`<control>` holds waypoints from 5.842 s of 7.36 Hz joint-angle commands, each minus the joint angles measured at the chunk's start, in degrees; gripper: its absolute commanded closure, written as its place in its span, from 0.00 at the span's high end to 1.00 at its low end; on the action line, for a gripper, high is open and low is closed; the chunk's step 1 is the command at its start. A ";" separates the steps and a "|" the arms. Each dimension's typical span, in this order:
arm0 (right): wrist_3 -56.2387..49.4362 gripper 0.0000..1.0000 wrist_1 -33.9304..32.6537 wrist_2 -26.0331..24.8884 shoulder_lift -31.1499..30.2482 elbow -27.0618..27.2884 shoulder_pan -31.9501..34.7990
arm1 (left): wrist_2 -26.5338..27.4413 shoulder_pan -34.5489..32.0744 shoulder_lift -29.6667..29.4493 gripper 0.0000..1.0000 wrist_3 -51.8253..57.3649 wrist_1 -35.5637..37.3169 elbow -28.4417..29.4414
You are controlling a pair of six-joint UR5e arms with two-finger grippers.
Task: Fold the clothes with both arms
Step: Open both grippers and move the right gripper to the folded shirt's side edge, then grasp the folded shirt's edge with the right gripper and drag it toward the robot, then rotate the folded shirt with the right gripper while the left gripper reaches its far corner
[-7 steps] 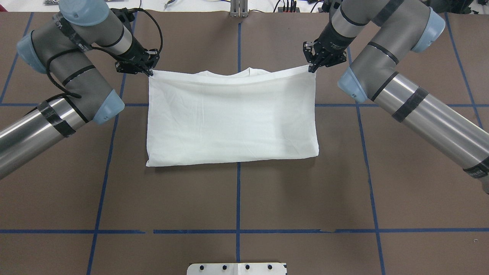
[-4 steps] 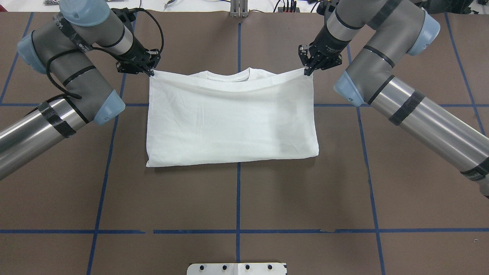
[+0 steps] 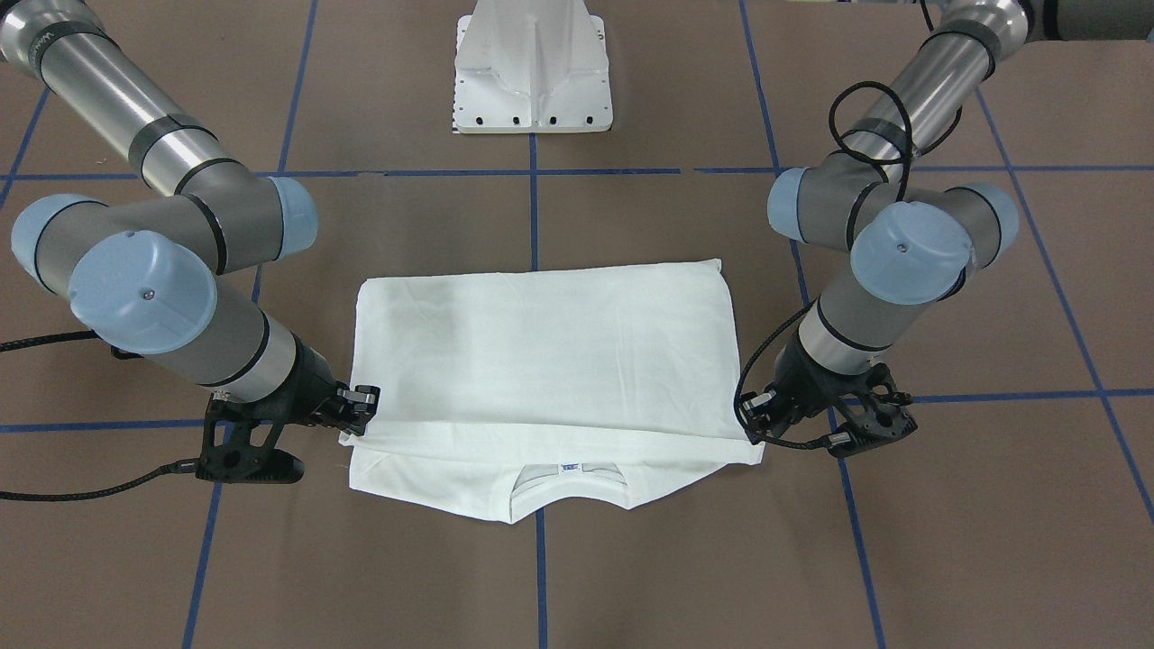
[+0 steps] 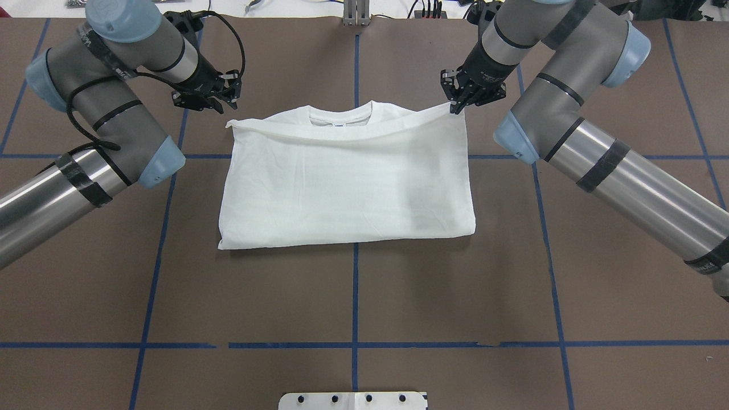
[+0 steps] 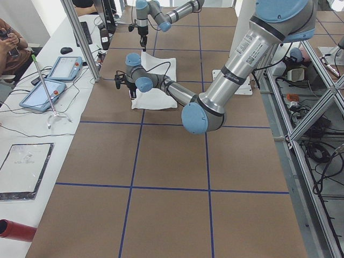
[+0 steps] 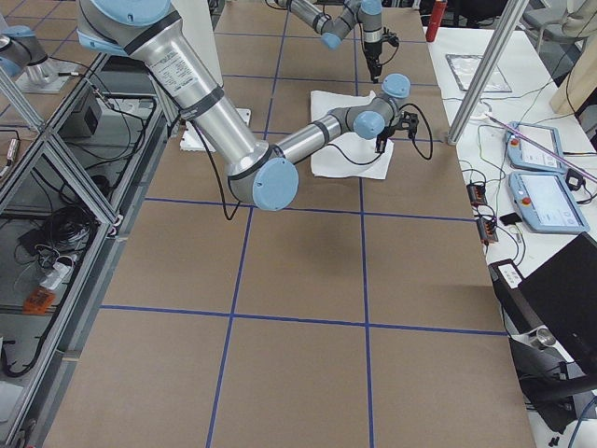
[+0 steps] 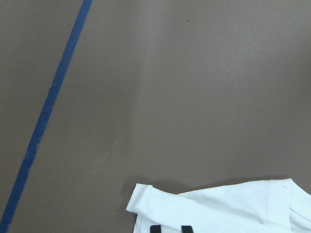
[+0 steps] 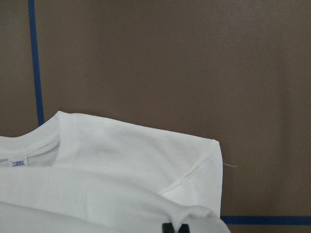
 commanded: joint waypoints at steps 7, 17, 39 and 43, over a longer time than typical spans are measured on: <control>9.00 1.00 -0.56 -3.42 -16.73 19.93 -10.10 | 4.04 -0.41 5.57 0.99 -1.77 1.62 -10.77; 11.33 0.33 -1.53 -7.83 -18.87 20.39 -16.90 | 8.27 0.74 5.05 0.99 -2.66 7.61 -13.78; 19.95 1.00 -0.56 -2.03 -35.67 50.72 -26.02 | 7.50 14.61 5.49 0.99 -10.27 12.44 -24.31; 19.94 1.00 -0.65 -4.66 -33.11 49.66 -15.76 | 7.92 28.93 5.49 0.99 -24.79 11.39 -24.33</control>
